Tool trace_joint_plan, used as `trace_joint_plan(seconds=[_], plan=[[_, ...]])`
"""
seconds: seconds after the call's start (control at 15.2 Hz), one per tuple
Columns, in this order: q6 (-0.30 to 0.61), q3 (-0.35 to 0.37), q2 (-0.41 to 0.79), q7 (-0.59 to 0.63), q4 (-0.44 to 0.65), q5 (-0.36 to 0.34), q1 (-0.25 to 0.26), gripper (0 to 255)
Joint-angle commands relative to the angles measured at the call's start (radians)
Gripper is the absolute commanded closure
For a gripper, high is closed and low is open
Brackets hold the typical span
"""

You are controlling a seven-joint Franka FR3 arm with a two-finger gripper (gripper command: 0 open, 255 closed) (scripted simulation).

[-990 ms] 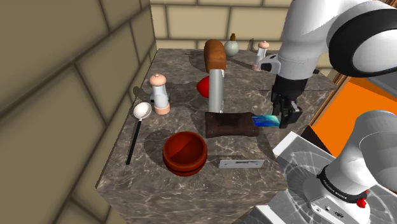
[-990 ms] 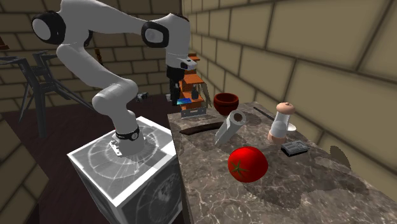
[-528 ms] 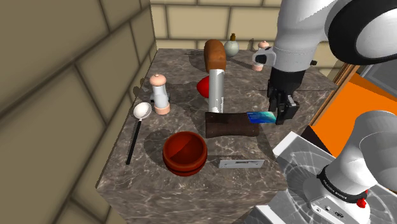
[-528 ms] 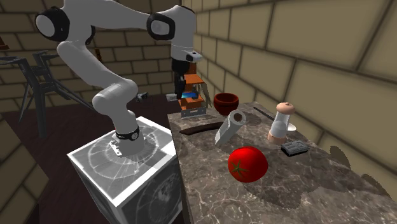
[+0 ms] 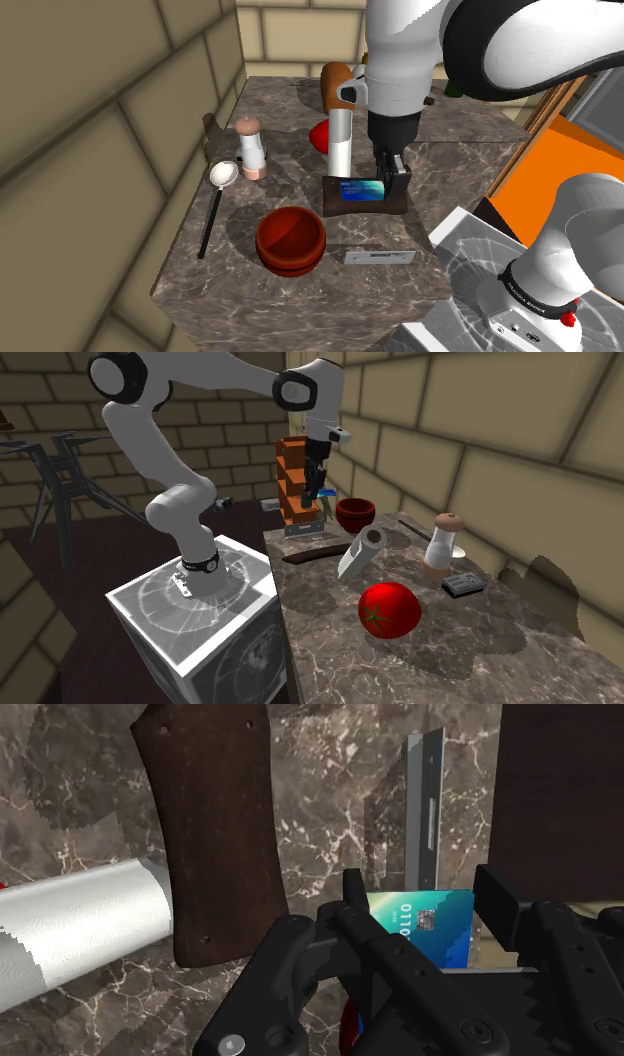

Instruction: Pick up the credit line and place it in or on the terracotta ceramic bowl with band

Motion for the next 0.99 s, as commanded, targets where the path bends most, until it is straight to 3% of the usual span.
trace_joint_plan(seconds=[0.0, 0.59, 0.92], plan=[[0.005, 0.027, 0.074, 0.036, 0.069, 0.001, 0.005, 255], [-0.028, 0.117, 0.417, 0.192, 0.438, -0.057, 0.039, 255], [0.038, 0.116, 0.422, 0.192, 0.376, -0.059, 0.040, 255]])
